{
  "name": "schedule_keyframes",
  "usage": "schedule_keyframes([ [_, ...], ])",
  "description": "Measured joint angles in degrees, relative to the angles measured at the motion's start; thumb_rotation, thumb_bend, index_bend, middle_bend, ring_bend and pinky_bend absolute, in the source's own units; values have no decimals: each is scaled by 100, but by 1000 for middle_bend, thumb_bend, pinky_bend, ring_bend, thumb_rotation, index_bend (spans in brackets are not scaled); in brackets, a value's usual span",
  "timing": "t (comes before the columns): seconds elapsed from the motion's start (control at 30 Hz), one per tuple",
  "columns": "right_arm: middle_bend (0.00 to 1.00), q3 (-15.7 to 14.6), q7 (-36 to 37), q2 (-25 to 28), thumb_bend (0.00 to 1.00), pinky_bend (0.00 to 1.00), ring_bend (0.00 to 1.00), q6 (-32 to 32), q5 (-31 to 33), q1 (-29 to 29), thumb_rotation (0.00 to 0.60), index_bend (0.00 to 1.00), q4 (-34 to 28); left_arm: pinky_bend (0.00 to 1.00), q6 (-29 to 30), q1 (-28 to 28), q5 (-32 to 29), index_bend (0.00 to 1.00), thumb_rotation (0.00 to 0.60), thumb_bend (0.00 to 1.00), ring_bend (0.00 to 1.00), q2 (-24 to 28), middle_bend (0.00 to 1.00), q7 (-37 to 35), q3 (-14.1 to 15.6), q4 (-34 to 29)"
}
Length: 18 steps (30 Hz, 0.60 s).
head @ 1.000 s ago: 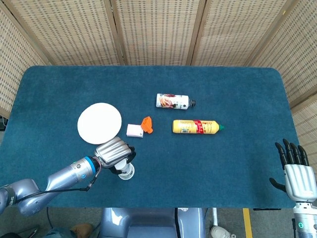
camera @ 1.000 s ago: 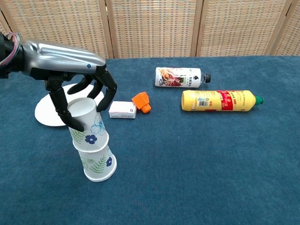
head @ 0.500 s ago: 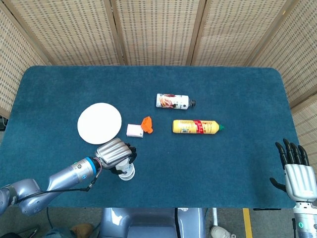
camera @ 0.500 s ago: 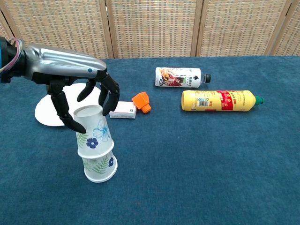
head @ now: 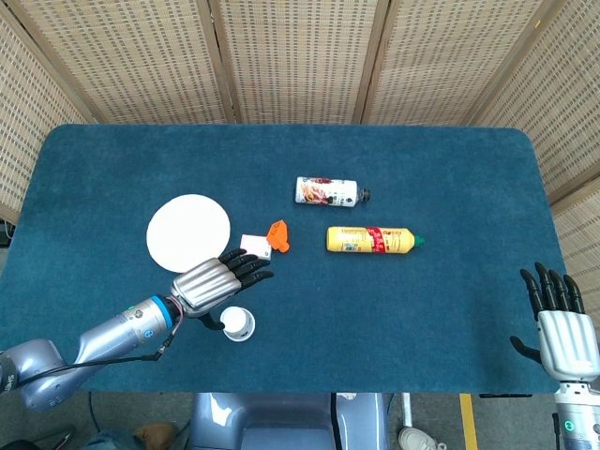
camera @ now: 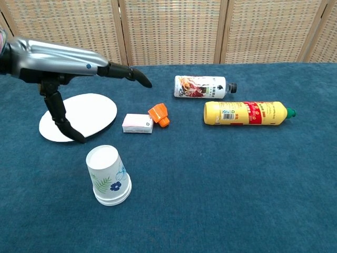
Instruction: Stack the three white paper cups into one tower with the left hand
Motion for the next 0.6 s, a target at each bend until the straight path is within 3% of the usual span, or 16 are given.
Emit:
schedule_keyframes([
  [0.17,0,-17,16,10,0,0,0,36,-57,-13,600,0,-15,0,854,457,-160,0,600,0,0,94,0,500,22,93],
  [0.33,0,-18,-11,-24,0,0,0,26,-65,-3,600,0,26,0,2329,1276,-469,0,600,0,0,-100,0,1096,79,265],
  [0.5,0,-8,-76,-103,0,0,0,31,-72,14,600,0,118,0,3735,2420,-701,0,600,0,0,-427,0,1068,209,600],
  [0.6,0,-6,-88,-122,0,0,0,35,-79,19,600,0,134,0,4189,3002,-780,0,600,0,0,-615,0,843,324,891],
])
